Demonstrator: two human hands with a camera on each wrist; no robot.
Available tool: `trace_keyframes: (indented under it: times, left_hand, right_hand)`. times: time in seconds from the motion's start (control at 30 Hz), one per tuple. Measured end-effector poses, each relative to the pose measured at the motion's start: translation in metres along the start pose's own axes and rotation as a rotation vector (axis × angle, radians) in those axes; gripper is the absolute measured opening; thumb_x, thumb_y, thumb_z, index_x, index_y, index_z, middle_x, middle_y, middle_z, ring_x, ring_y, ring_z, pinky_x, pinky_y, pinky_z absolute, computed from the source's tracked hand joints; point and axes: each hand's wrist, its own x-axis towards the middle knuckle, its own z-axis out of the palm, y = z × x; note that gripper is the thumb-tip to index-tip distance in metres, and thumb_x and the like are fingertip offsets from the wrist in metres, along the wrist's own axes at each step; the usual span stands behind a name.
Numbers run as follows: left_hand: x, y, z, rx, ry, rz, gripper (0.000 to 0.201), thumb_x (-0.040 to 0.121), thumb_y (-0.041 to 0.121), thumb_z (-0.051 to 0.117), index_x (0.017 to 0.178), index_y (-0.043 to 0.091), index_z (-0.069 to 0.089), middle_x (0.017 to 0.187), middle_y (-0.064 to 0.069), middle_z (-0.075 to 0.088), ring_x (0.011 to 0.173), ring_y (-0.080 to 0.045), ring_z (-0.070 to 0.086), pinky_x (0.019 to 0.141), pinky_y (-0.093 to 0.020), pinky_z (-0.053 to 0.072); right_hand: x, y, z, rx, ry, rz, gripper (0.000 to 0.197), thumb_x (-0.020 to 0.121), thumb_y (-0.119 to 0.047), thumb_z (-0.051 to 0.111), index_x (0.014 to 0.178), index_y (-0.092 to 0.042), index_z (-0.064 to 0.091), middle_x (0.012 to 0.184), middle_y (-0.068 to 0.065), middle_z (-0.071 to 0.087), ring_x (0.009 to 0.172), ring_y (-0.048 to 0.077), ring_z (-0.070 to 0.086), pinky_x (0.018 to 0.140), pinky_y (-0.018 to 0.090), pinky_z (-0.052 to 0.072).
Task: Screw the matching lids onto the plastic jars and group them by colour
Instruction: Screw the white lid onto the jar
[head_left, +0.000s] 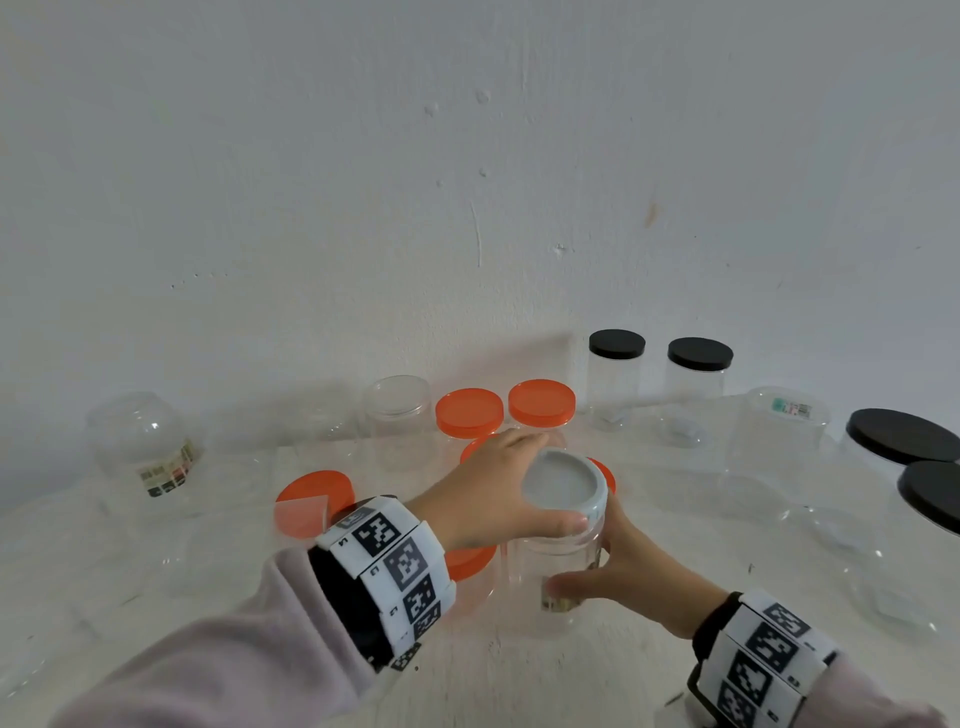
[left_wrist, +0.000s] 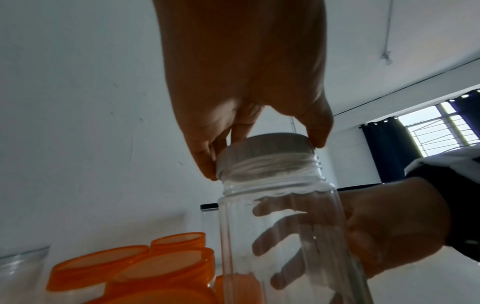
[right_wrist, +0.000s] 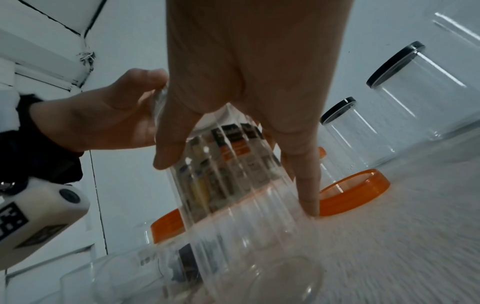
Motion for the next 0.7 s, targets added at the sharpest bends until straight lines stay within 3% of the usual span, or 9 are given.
trace_keyframes:
  times: [0.1,0.2,0.3,0.4,0.47,0.53,0.57,0.63,0.7]
  left_hand:
    - [-0.002,-0.003,0.005,-0.029,0.011,-0.013,0.09,0.075,0.06,0.069,0.148,0.029,0.027,0.153,0.014,0.025,0.136,-0.002,0.021,0.102,-0.02,0.018]
    - [-0.005,-0.005,0.007,-0.102,0.029,-0.037,0.086,0.073,0.059,0.072,0.143,0.033,0.03,0.146,0.014,0.032,0.125,0.002,0.03,0.099,-0.017,0.026]
    - [-0.01,-0.011,0.013,-0.259,0.03,-0.063,0.101,0.067,0.057,0.078,0.146,0.034,0.019,0.141,0.016,0.038,0.127,-0.001,0.038,0.105,-0.026,0.037]
    - [-0.02,-0.02,0.024,-0.405,0.031,-0.098,0.122,0.062,0.055,0.082,0.147,0.045,-0.004,0.137,0.032,0.031,0.119,0.018,0.034,0.092,-0.004,0.032]
    - [-0.025,-0.026,0.036,-0.516,0.045,-0.107,0.118,0.063,0.044,0.086,0.144,0.049,-0.001,0.134,0.035,0.033,0.118,0.023,0.034,0.094,-0.002,0.033]
    - [-0.027,-0.026,0.047,-0.634,0.074,-0.134,0.119,0.064,0.031,0.088,0.148,0.041,0.004,0.141,0.024,0.039,0.128,0.008,0.037,0.108,-0.02,0.035]
    - [-0.027,-0.025,0.051,-0.677,0.094,-0.136,0.113,0.064,0.025,0.088,0.148,0.04,0.014,0.138,0.022,0.045,0.126,0.006,0.042,0.106,-0.023,0.04]
    - [-0.025,-0.024,0.057,-0.698,0.143,-0.098,0.088,0.065,0.018,0.086,0.127,0.058,0.037,0.121,0.026,0.058,0.113,0.012,0.051,0.088,-0.01,0.047]
    - [-0.026,-0.023,0.058,-0.701,0.151,-0.077,0.076,0.067,0.015,0.084,0.109,0.063,0.045,0.111,0.036,0.059,0.105,0.017,0.053,0.078,-0.002,0.044]
  right_hand:
    - [0.0,-0.001,0.001,0.004,-0.017,0.005,0.094,0.066,-0.024,0.087,0.128,-0.056,0.023,0.131,-0.015,0.047,0.108,-0.009,0.052,0.084,0.017,0.051]
    - [-0.001,-0.006,-0.001,-0.034,-0.049,0.018,0.097,0.067,-0.025,0.087,0.13,-0.055,0.018,0.133,-0.019,0.042,0.111,-0.012,0.048,0.085,0.013,0.048]
    - [-0.004,-0.019,-0.011,-0.091,-0.117,0.044,0.105,0.06,-0.038,0.088,0.129,-0.063,0.012,0.128,-0.037,0.038,0.114,-0.019,0.041,0.085,0.008,0.043]
    - [-0.005,-0.039,-0.027,-0.159,-0.085,0.063,0.128,0.046,-0.051,0.088,0.141,-0.051,0.002,0.135,-0.037,0.03,0.126,-0.01,0.035,0.098,0.017,0.035]
    - [-0.002,-0.058,-0.034,-0.208,-0.076,0.051,0.128,0.046,-0.055,0.087,0.145,-0.047,0.006,0.142,-0.026,0.028,0.131,-0.002,0.034,0.102,0.022,0.035]
    - [0.005,-0.077,-0.037,-0.317,-0.103,0.04,0.113,0.056,-0.056,0.086,0.145,-0.045,0.016,0.145,-0.018,0.029,0.131,0.001,0.033,0.104,0.024,0.036]
    - [0.009,-0.086,-0.036,-0.407,-0.123,0.039,0.105,0.062,-0.055,0.083,0.145,-0.042,0.02,0.146,-0.017,0.03,0.13,0.002,0.033,0.103,0.024,0.036]
    - [0.018,-0.103,-0.033,-0.615,-0.178,0.041,0.093,0.072,-0.051,0.078,0.146,-0.039,0.023,0.146,-0.016,0.031,0.128,0.004,0.034,0.101,0.027,0.039]
    - [0.027,-0.114,-0.027,-0.794,-0.238,0.058,0.091,0.074,-0.049,0.074,0.147,-0.038,0.022,0.145,-0.014,0.032,0.13,0.011,0.034,0.102,0.035,0.042]
